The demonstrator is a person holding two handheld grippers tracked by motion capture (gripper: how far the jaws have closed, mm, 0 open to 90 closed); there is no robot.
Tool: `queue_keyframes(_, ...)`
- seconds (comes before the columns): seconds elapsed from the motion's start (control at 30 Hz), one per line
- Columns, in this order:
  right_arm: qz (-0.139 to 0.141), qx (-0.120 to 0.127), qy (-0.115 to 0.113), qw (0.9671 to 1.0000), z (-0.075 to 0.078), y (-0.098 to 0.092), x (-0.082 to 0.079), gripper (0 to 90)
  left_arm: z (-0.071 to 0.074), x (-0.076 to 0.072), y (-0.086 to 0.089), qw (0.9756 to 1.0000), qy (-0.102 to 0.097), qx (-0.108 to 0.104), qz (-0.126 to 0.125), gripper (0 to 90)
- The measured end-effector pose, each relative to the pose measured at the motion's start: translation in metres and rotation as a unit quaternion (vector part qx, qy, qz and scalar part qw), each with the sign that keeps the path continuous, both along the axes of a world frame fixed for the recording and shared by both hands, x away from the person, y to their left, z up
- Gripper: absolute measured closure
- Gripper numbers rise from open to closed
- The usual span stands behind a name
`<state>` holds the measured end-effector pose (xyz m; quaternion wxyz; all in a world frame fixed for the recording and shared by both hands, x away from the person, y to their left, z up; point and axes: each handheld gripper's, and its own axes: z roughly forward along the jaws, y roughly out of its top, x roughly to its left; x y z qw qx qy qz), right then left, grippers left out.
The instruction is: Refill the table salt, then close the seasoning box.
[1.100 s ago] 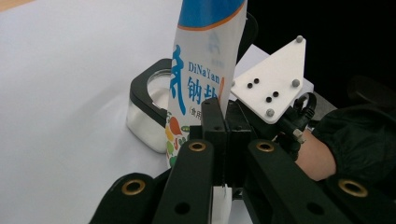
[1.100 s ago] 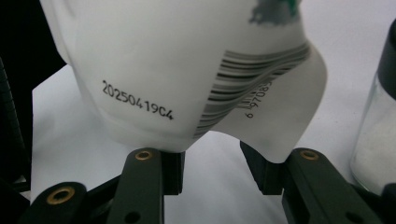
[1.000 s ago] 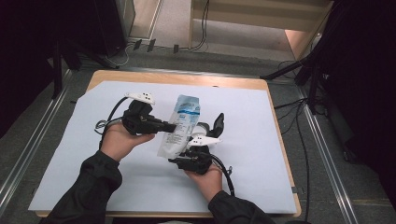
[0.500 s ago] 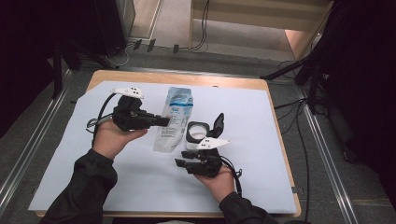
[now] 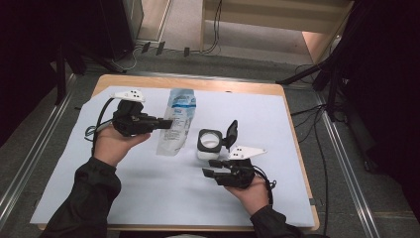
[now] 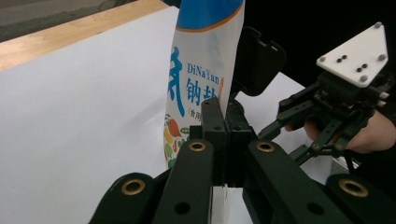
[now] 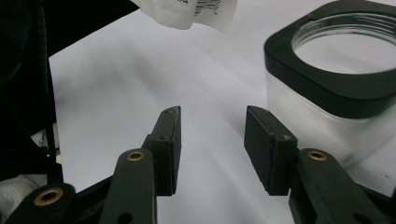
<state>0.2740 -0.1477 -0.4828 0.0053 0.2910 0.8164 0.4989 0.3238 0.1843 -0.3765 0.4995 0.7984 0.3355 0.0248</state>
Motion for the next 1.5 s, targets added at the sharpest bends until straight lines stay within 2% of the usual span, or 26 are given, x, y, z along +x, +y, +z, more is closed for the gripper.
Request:
queue_keyframes(0.13,-0.009,0.001,0.003,1.0,0.002,-0.012,0.002,58.2,-0.005,0.004,0.004,1.0,0.001,0.003,0.008,90.0)
queue_keyframes(0.27,-0.01,-0.004,-0.005,0.9999,0.004,-0.019,0.002,58.2,-0.01,0.008,0.009,0.9999,-0.001,0.002,0.016,90.0)
queue_keyframes(0.5,-0.025,-0.012,0.002,0.9996,0.005,-0.033,0.004,59.7,-0.02,0.021,0.023,0.9989,0.014,0.003,0.045,90.0)
queue_keyframes(0.7,-0.049,-0.007,0.003,0.9988,0.007,-0.046,0.006,59.7,-0.027,0.033,0.038,0.9969,0.017,0.002,0.076,90.0)
queue_keyframes(1.0,-0.069,-0.008,0.007,0.9975,0.008,-0.057,0.009,62.9,-0.037,0.051,0.061,0.9929,0.007,0.009,0.118,90.0)
queue_keyframes(1.13,-0.083,-0.005,0.016,0.9964,0.009,-0.062,0.012,63.4,-0.044,0.056,0.068,0.991,0.0,0.011,0.134,90.0)
queue_keyframes(1.27,-0.092,0.0,0.019,0.9956,0.01,-0.066,0.017,65.7,-0.052,0.059,0.07,0.9903,0.002,0.015,0.138,90.0)
queue_keyframes(1.33,-0.094,0.001,0.021,0.9953,0.01,-0.067,0.019,66.8,-0.055,0.058,0.068,0.9901,0.0,0.024,0.138,90.0)
queue_keyframes(1.5,-0.107,0.004,0.024,0.994,0.012,-0.071,0.025,74.0,-0.063,0.059,0.067,0.9905,0.011,0.035,0.133,90.0)
